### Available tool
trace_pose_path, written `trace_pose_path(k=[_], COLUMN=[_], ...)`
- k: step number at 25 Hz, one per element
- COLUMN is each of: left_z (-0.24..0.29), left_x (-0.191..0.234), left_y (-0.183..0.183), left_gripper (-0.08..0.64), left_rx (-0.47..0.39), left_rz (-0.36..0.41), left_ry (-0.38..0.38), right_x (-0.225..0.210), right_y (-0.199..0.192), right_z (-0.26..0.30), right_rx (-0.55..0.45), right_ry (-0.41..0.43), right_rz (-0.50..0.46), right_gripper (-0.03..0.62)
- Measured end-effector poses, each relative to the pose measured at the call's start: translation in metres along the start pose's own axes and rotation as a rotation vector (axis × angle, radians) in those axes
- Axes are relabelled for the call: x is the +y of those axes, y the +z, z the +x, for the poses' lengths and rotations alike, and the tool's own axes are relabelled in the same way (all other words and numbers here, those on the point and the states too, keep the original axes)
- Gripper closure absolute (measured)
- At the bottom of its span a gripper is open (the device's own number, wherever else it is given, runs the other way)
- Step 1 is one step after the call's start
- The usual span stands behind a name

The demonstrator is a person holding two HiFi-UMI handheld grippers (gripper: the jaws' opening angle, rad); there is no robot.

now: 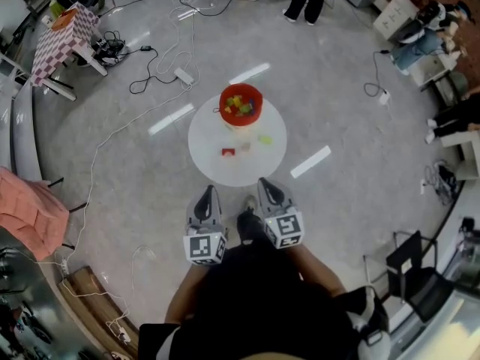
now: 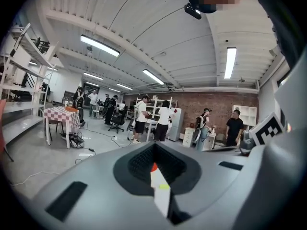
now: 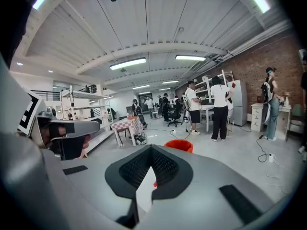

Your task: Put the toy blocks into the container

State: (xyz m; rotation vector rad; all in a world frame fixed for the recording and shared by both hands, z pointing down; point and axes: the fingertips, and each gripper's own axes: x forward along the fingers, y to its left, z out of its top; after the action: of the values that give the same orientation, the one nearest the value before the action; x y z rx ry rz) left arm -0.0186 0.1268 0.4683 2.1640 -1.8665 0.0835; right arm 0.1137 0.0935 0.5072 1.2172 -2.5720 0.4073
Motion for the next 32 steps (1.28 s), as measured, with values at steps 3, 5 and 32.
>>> trace_pose_path(k=[3,5,32], left_z=[0.024,0.035,0.162], left_x=[-0.002,-0.004,0.048], left_y=[0.003,0.008,0.040], left_gripper=[0.569,0.569,0.569], left_rx=[-0.005,-0.014,-0.033], left_rz=[0.005,0.015,0.038], left_ry=[0.020,0.034,-0.095], right_x=[-0.021,-0.032,-0.084], right_y=[0.002,0.003,-0.044], right_z=[0.018,0.027,0.152], right_rx=[0.004,0.019,0.164], right_ry=[0.021,0.032,-0.156], right_rz=[-0.010,-0.016,0.109], right_gripper=[0.606,0.606,0.575])
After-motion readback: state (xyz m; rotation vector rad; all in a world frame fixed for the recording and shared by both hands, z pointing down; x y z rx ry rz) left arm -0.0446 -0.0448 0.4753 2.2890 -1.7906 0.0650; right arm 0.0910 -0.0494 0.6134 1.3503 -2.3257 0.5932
